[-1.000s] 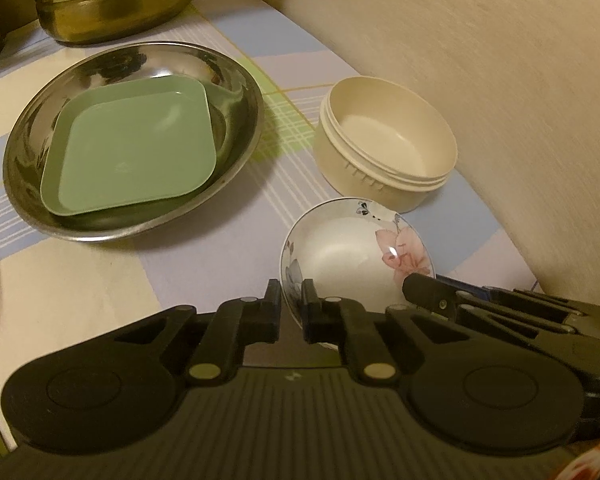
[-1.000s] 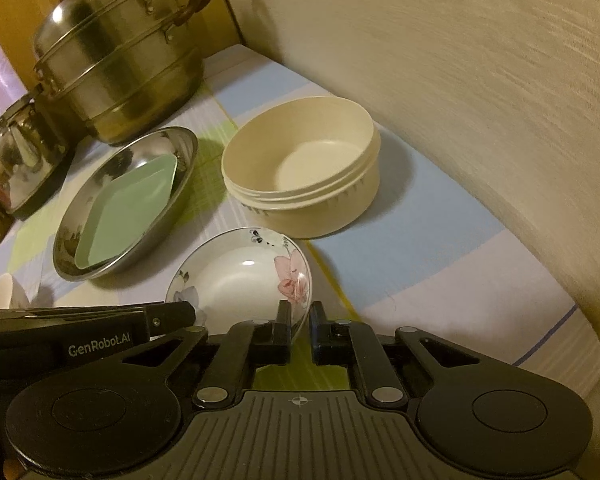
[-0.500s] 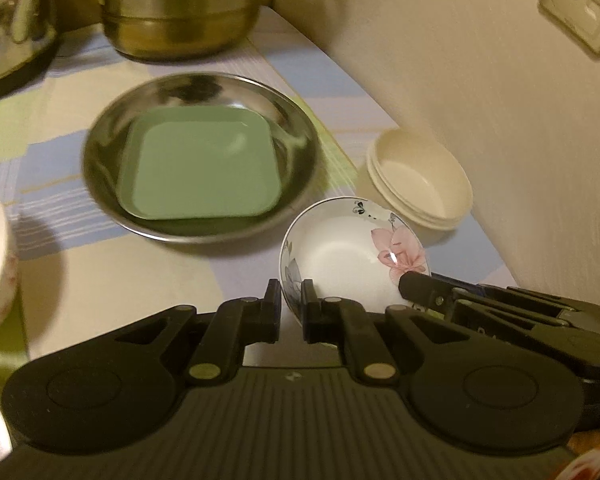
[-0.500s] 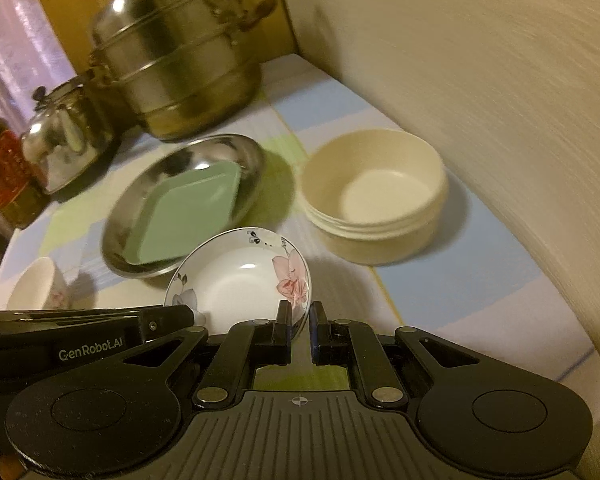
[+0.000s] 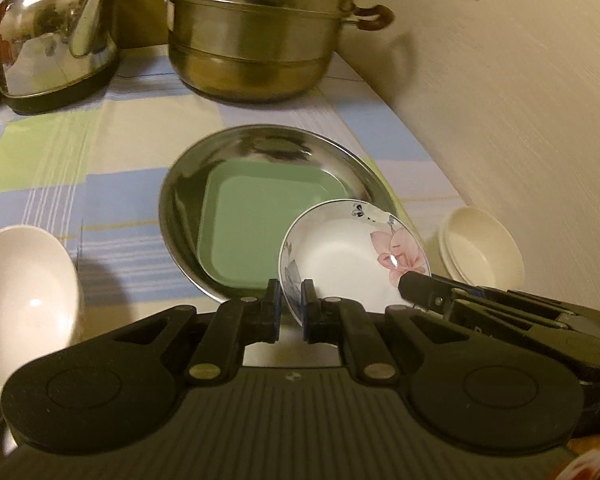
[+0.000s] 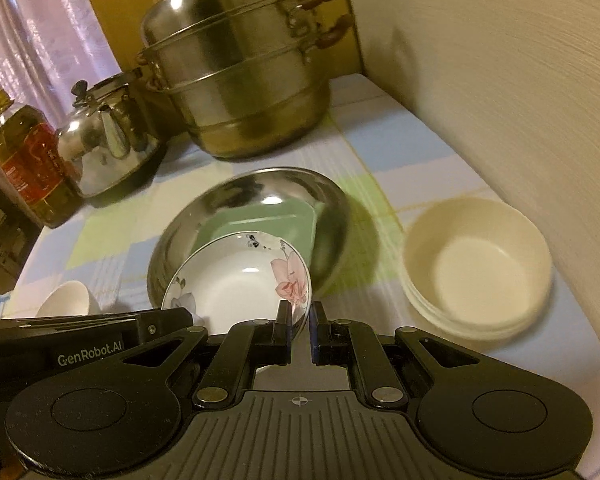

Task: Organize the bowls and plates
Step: 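Carry the floral dish with both grippers onto the green plate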

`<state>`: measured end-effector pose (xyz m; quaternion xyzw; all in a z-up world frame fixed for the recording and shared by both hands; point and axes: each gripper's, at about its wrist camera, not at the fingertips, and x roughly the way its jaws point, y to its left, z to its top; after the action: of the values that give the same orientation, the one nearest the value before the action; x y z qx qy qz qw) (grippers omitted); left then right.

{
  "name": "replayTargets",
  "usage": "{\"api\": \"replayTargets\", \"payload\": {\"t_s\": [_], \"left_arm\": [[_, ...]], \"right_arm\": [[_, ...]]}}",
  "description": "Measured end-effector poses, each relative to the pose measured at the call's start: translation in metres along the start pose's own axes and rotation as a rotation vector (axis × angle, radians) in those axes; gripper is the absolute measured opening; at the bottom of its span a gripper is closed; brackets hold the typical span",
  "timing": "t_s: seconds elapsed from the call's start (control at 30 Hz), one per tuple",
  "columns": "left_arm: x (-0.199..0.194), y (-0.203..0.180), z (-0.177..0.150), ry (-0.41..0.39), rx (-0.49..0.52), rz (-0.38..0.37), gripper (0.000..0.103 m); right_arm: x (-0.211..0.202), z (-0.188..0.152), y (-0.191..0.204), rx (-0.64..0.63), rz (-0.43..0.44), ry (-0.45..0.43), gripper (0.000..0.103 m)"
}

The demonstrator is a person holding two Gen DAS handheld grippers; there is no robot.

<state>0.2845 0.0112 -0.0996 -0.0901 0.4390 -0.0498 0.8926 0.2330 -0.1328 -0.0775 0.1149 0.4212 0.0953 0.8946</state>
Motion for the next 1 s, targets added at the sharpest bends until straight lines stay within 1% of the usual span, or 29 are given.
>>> {"api": "replayTargets", "payload": {"t_s": [0.3,0.63,1.0], "left_arm": [[0.028,0.015,0.018,0.015,-0.024,0.032,0.009],[0.05,0.023,0.03,0.046,-0.04,0.054,0.009],[0.068,0.029,0.034,0.081,-0.055,0.068,0.009]], "right_arm": [[0.038,0.017,0.004,-0.016,0.001,0.026,0.009],[0.069,0.029,0.002,-0.011,0.003,0.062,0.009],[0.089,0.034,0.001,-0.007,-0.004,0.093,0.009]]}}
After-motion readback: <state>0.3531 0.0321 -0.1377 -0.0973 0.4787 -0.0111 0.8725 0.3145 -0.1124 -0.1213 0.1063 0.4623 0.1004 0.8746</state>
